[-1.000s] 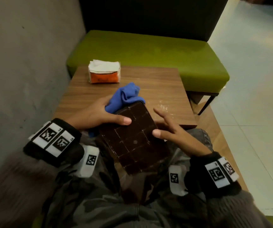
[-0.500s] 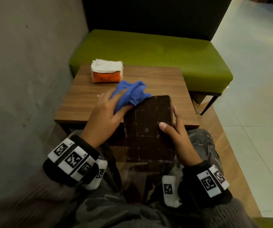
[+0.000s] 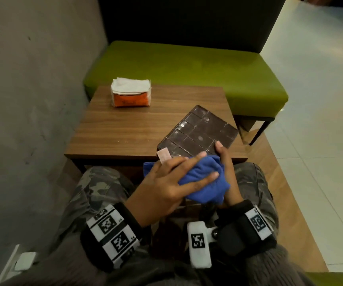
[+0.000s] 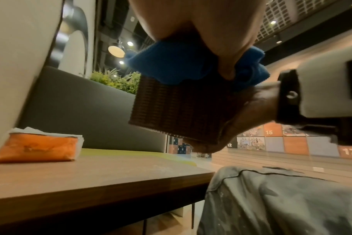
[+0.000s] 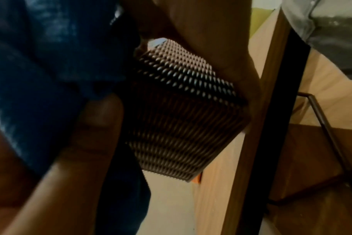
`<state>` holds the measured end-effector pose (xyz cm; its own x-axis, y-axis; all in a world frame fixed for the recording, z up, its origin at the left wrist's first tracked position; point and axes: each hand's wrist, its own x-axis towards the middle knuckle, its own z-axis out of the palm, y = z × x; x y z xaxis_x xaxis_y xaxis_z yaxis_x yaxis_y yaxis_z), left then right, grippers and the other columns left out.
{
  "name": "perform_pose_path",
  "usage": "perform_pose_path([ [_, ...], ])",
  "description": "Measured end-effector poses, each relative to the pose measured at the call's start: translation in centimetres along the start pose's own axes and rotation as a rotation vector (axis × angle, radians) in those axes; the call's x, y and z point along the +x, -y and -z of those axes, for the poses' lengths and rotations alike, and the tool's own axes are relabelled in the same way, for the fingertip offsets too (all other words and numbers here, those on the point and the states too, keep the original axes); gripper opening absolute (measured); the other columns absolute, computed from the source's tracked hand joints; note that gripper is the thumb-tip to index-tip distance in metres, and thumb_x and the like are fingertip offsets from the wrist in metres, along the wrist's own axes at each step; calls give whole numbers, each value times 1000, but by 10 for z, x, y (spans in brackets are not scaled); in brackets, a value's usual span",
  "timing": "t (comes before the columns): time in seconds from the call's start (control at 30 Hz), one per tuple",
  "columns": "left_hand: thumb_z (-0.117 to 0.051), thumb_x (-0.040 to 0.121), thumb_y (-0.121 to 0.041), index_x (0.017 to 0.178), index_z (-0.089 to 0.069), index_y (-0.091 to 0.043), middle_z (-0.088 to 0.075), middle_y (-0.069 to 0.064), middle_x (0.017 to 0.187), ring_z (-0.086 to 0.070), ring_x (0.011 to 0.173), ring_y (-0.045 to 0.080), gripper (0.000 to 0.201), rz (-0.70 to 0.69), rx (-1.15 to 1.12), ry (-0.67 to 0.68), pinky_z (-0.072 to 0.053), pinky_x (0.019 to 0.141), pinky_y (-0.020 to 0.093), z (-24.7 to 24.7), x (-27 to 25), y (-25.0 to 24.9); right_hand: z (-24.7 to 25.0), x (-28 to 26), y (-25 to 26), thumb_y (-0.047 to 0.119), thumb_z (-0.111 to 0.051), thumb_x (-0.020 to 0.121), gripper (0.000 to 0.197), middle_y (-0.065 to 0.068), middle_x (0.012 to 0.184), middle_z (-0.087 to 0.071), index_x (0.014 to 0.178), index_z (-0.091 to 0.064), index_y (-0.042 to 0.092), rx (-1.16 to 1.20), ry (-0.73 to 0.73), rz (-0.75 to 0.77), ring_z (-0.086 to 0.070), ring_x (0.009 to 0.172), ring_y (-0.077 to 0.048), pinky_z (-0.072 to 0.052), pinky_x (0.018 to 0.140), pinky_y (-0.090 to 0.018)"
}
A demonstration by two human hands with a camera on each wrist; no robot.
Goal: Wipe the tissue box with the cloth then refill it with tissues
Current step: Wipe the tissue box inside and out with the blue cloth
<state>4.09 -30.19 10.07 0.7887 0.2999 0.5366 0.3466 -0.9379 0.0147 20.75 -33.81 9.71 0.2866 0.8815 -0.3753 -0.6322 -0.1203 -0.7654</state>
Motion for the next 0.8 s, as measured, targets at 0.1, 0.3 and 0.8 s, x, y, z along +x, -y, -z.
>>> perform_pose_path([
  [0.1, -54, 87, -24, 146, -19, -39, -28, 5, 144, -38, 113, 24, 70, 39, 48, -31, -31, 99, 36, 5, -3, 19, 1, -4, 0, 48, -49, 95, 37, -13, 114, -70, 105, -67, 18, 70, 1, -58, -67, 100, -28, -49, 93, -47],
  [0.3, -43, 90, -36, 127, -46, -40, -50, -14, 126, -44, 117, 15, 37, 563, -552, -204, -33, 101, 30, 19, 2, 37, -1, -7, 0, 51, -50, 85, 50, -14, 118, -70, 122, -60, 20, 54, 76, -79, -63, 113, -33, -40, 107, -55],
  [0.8, -43, 92, -31, 131, -29, -36, -40, -30, 125, -39, 112, -26, 42, 664, -1043, -35, -29, 94, -1, 33, 38, 50, 15, -11, 12, 53, -67, 80, 67, -18, 127, -64, 132, -55, 12, -237, 154, 17, -63, 116, -34, -49, 100, -51],
])
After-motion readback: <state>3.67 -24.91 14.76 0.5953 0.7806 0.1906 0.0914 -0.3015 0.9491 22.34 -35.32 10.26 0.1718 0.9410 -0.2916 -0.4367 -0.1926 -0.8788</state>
